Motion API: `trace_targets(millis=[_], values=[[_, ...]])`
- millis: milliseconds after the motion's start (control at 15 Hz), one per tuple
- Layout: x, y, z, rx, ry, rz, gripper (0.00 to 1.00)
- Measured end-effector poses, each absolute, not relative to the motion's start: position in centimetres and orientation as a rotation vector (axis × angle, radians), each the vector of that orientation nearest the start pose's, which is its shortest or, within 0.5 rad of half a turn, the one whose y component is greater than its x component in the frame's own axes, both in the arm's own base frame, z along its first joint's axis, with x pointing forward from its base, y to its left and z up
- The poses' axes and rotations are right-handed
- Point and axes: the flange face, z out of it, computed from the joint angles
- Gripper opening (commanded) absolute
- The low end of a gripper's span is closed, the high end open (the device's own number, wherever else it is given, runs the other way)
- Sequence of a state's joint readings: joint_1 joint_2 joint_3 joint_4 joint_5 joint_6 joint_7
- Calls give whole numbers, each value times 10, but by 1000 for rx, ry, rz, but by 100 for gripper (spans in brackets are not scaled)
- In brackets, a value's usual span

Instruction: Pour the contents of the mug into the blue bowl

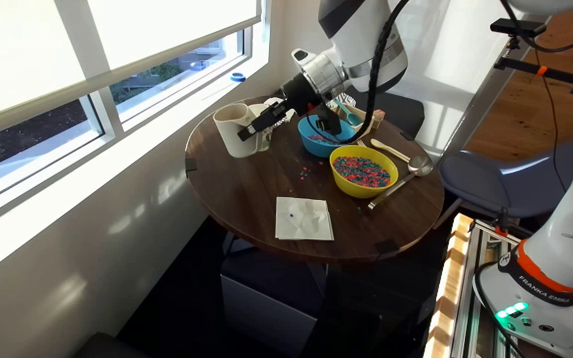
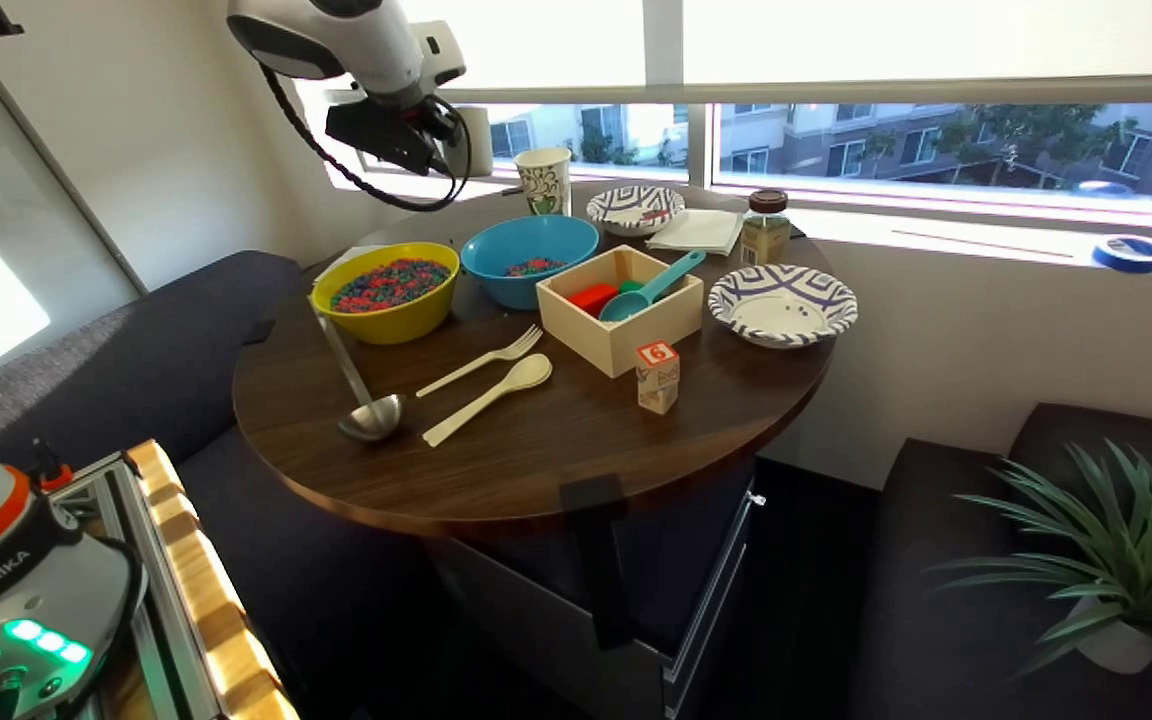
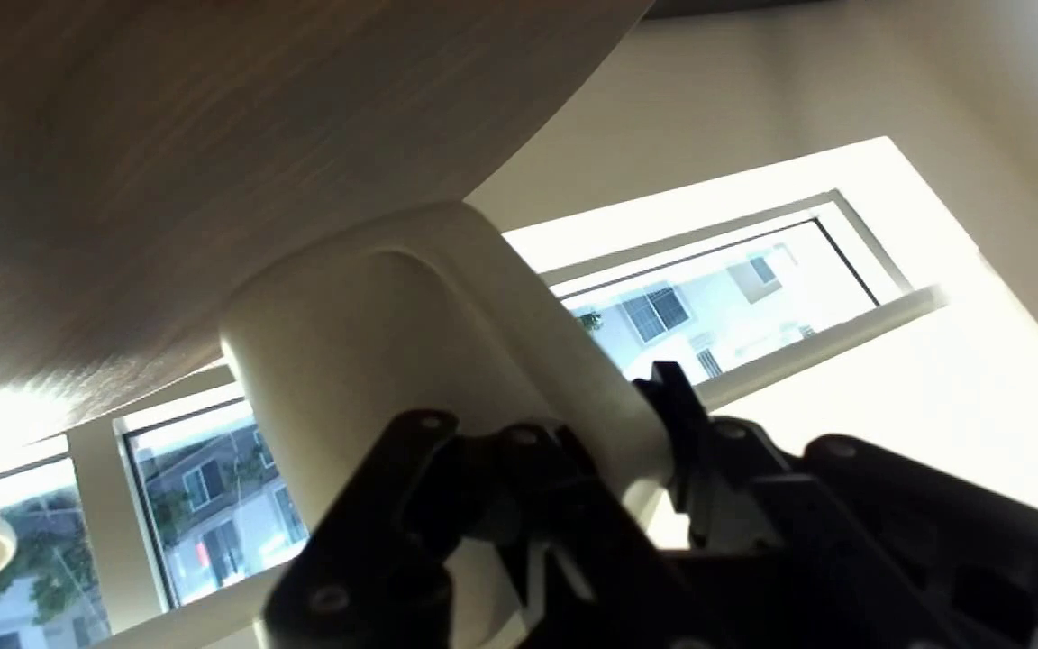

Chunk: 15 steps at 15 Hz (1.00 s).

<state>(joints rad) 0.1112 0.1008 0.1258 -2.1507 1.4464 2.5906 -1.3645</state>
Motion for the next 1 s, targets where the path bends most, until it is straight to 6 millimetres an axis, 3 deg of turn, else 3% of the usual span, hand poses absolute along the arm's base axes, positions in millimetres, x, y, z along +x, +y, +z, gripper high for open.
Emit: trace_targets(millis=[533, 933, 1000], values=[[559, 106, 320, -2267, -510, -984, 1], [559, 105, 316, -2262, -560, -1009, 1], [559, 105, 316, -2262, -564, -1011, 6]])
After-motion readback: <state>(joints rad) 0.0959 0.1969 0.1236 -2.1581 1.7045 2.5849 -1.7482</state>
